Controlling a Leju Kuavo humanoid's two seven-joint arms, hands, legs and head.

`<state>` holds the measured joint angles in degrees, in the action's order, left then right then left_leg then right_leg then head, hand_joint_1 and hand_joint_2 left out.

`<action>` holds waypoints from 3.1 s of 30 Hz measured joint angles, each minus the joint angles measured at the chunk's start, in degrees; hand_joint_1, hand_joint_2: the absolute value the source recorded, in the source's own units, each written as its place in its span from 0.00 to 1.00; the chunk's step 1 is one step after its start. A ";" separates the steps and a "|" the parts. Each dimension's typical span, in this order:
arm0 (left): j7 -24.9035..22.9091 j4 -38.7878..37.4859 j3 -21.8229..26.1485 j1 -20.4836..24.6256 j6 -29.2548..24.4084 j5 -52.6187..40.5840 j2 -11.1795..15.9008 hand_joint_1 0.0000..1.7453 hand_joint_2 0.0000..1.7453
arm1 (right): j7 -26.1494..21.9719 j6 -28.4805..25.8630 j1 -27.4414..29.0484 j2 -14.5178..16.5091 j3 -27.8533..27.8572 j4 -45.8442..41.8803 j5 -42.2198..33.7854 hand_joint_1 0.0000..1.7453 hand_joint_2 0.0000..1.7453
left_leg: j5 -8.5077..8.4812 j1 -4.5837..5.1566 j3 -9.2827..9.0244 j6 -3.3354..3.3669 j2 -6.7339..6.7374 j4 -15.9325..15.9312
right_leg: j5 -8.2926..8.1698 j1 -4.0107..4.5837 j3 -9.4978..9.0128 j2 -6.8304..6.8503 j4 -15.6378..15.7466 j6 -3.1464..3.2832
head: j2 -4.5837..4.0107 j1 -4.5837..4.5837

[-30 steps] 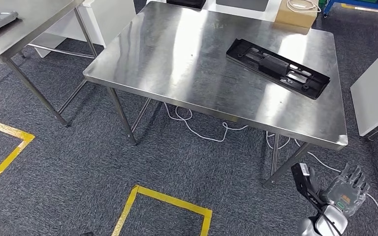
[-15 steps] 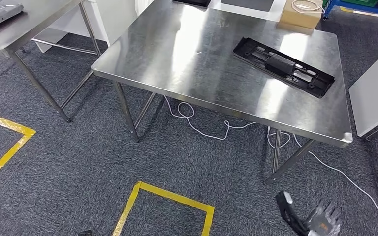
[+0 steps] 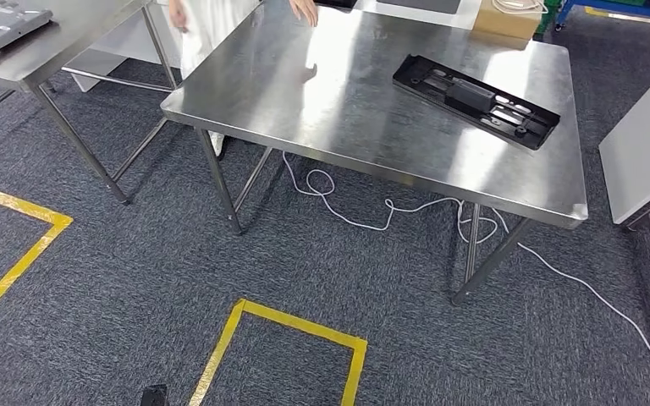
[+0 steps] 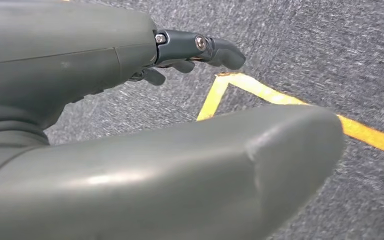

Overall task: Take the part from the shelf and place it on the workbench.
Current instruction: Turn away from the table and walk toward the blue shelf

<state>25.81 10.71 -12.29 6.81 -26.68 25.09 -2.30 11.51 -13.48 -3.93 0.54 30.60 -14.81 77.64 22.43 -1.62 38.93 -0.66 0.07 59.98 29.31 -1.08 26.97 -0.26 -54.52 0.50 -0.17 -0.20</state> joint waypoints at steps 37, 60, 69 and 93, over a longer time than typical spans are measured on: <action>-1.86 -0.15 -3.68 -1.81 4.85 -4.62 -0.03 0.00 0.00 | -0.81 5.87 0.57 3.38 10.32 2.80 -6.89 0.00 1.00 | 10.15 -0.84 -1.54 -0.64 -0.52 12.22 | -3.36 -0.28 3.06 -3.01 -0.91 0.14 | 0.00 -0.35; -2.98 -0.10 -5.04 -1.50 5.72 -5.88 -0.30 0.00 0.00 | -0.09 6.00 0.25 3.13 11.31 2.91 -7.38 0.00 1.00 | 4.85 -0.40 -7.62 0.06 6.16 -0.75 | -2.71 0.37 3.61 3.37 -0.98 -0.90 | 0.00 0.60; -3.21 -0.19 -5.02 -2.11 6.12 -5.73 0.13 0.00 0.00 | 0.05 6.16 0.61 3.46 11.38 2.96 -7.29 0.00 1.00 | 6.78 -0.93 -5.24 -0.69 -1.79 5.20 | -3.79 0.16 3.62 -3.73 -1.45 0.24 | 0.00 0.01; -3.90 -0.03 -5.48 -1.53 6.84 -6.43 -0.04 0.00 0.00 | 0.31 6.20 0.51 3.28 12.51 3.03 -7.97 0.00 1.00 | 11.12 -0.70 -6.50 -0.63 2.05 5.70 | -4.11 -1.12 4.14 1.28 -0.92 -0.29 | 0.00 -0.21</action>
<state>21.91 10.68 -17.77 5.28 -19.84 18.67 -2.34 11.82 -7.28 -3.43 3.83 43.11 -11.78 69.67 33.55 -2.32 32.43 -1.29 2.12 65.68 25.20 -2.20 31.12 1.02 -55.44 0.21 -0.17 -0.41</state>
